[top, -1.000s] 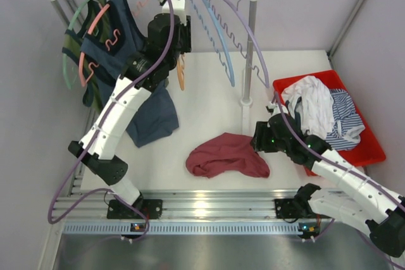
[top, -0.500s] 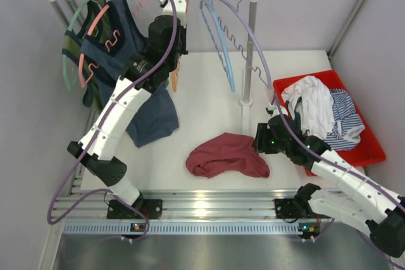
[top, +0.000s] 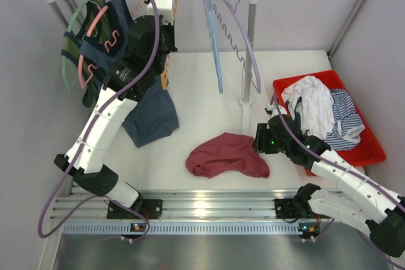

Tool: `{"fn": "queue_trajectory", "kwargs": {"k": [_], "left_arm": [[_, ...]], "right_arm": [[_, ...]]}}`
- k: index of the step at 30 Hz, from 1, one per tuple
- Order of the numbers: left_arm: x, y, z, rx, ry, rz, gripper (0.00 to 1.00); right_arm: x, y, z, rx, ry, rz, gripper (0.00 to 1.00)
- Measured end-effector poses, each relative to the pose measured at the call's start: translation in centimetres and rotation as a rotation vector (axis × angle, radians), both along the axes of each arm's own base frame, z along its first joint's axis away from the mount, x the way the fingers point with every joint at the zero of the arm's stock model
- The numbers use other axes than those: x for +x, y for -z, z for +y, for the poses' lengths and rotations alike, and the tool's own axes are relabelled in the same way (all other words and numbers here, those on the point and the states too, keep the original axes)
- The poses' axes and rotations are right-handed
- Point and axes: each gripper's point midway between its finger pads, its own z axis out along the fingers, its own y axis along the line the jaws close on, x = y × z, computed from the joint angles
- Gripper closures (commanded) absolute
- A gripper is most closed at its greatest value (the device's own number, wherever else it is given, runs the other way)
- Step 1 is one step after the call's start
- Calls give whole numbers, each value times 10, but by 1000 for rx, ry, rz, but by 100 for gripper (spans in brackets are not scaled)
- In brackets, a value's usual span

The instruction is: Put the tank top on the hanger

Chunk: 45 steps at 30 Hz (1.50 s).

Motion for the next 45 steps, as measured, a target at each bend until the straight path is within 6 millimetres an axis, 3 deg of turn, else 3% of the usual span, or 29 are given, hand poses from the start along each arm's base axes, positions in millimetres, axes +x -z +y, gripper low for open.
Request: {"fn": "queue_trajectory", "kwargs": {"k": [9,19,22,30,37,40,45], "left_arm": [[-20,16,8,20,34,29,100],[-89,15,34,-17,151,-2,100],[-114,25,36,-49,220,5,100],[-173,100,25,-88,432,180,100],[-207,178,20,-62,527,416,100],[-217,190,20,-54,554,466,100],[-231,193,18,-62,606,492,100]], "right_arm": [[0,0,-1,-4,-2,-4,53],[-5,-14,-8,23,13,-45,52],[-13,-11,-10,52,21,-41,53],[-45,29,-19,77,77,84,57],[-56,40,-16,68,118,113,65],[-63,56,-17,28,131,144,66],[-70,78,-23,-54,168,172,64]]}}
